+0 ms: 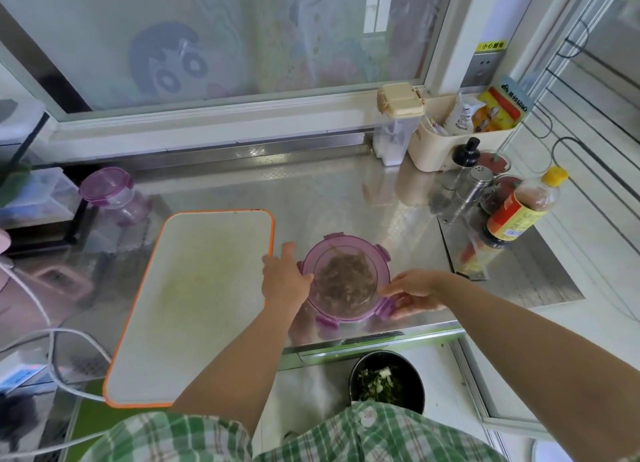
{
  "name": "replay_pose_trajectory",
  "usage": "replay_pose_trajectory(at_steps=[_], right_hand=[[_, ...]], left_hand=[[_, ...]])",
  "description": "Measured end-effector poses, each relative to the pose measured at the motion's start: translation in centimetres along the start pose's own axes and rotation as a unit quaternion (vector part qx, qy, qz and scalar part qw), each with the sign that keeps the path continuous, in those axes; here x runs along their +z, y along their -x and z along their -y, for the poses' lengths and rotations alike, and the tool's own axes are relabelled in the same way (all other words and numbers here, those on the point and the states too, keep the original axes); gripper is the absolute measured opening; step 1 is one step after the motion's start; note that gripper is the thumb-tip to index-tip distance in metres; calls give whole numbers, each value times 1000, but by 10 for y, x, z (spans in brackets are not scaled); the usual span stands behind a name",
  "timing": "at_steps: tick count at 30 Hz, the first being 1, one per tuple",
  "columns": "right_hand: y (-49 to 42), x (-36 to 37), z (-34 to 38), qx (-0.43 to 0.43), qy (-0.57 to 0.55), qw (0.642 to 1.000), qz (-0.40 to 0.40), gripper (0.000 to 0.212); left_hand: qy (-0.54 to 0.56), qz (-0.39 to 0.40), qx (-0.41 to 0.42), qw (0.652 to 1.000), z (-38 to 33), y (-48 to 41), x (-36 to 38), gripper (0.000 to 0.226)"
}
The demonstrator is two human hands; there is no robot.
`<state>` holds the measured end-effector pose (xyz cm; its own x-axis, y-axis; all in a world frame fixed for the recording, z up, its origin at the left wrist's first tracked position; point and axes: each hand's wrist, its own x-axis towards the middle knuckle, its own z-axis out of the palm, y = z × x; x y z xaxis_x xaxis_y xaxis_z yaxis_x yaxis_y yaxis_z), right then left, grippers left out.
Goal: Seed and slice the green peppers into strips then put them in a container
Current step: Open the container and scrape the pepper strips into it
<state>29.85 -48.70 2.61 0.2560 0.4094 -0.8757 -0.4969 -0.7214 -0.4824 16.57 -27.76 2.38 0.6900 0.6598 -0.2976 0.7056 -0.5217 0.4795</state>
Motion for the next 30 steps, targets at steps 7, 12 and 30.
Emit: replay_pose_trajectory(at_steps=[7, 12, 30], right_hand=[[-17, 2, 3, -131, 39, 969, -206, 62], [-25, 21, 12, -245, 223, 856, -396, 42], [-9, 0, 10, -59, 85, 988, -115, 39]], left_hand=[[-194, 127, 83, 969, -27, 15, 21, 134], [-205, 139, 86, 965, -26, 17, 25, 142], [-280, 198, 132, 930, -28, -4, -2, 134]])
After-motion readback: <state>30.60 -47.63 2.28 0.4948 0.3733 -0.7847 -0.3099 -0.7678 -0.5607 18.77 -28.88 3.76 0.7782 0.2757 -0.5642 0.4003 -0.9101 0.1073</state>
